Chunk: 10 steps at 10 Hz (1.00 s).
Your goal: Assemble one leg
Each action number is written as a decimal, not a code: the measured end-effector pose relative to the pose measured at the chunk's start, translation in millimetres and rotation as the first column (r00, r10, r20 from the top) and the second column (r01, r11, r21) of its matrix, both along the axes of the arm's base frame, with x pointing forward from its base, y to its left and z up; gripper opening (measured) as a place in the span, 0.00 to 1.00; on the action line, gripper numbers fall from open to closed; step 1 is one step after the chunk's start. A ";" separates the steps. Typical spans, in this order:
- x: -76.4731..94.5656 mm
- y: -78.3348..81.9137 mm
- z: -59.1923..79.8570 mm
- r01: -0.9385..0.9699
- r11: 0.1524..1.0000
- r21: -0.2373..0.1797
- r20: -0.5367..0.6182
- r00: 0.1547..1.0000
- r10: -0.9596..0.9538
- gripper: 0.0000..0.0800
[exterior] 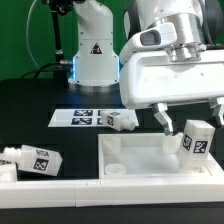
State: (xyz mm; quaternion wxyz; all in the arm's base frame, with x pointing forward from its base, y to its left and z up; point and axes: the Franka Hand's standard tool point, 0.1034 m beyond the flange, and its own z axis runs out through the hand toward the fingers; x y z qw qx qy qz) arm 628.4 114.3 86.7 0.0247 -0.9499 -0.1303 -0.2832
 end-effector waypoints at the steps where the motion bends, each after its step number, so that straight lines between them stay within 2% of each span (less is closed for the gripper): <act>1: -0.3 -1.0 10.0 0.005 1.000 -0.002 -0.038 0.999 -0.005 0.81; 2: -1.7 -0.5 12.3 0.003 1.000 -0.005 -0.085 0.996 -0.003 0.81; 5: 0.8 13.1 2.3 0.017 1.000 -0.002 -0.324 0.946 -0.017 0.81; 7: 2.7 10.4 -8.0 0.016 1.000 -0.008 -0.388 0.921 -0.018 0.81; 8: -3.0 9.6 -15.2 0.008 1.000 -0.016 -0.454 0.891 -0.015 0.81; 9: -0.8 7.1 -19.5 0.006 1.000 -0.020 -0.513 0.858 -0.016 0.81; 10: 8.0 3.7 -18.0 0.014 1.000 -0.020 -0.508 0.861 -0.022 0.81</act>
Offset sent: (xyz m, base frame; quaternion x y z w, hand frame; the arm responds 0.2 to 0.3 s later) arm 0.0171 -0.0028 -0.0077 -0.0295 -0.2068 0.0148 0.9778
